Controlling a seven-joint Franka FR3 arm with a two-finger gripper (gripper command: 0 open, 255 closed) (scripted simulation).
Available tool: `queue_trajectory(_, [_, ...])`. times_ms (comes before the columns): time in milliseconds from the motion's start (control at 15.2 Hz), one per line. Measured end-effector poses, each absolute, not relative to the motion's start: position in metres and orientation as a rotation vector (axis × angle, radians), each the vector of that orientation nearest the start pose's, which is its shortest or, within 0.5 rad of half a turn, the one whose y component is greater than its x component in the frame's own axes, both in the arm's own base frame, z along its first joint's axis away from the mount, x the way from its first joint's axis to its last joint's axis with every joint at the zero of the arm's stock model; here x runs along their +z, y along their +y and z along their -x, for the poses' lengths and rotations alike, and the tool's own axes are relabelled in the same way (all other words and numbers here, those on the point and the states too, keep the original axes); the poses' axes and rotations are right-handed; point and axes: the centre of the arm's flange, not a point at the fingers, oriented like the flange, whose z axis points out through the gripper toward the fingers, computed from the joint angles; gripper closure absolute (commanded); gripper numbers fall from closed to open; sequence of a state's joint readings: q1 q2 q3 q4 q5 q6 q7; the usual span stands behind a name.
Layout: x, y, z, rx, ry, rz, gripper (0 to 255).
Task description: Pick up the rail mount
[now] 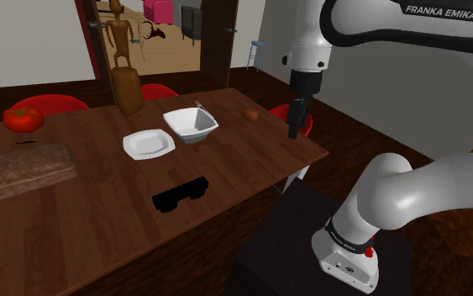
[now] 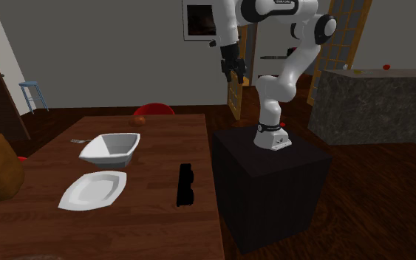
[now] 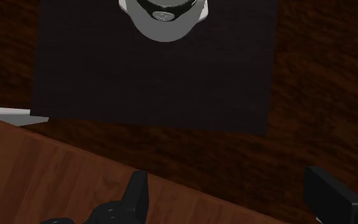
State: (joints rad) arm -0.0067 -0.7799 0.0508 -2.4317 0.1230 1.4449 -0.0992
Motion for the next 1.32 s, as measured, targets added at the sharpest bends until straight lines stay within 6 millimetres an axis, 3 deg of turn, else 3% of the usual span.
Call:
queue_trajectory(132, [0.538,0.031,-0.294,0.309,-0.213,3.026,0])
queue_trajectory(330, [0.514,0.039,-0.313,0.290,-0.321,3.028,0])
queue_trajectory(792, [0.449,0.056,-0.370,0.233,-0.619,3.017,0])
queue_trajectory(1320, [0.381,0.091,-0.432,0.161,-0.964,2.966,0])
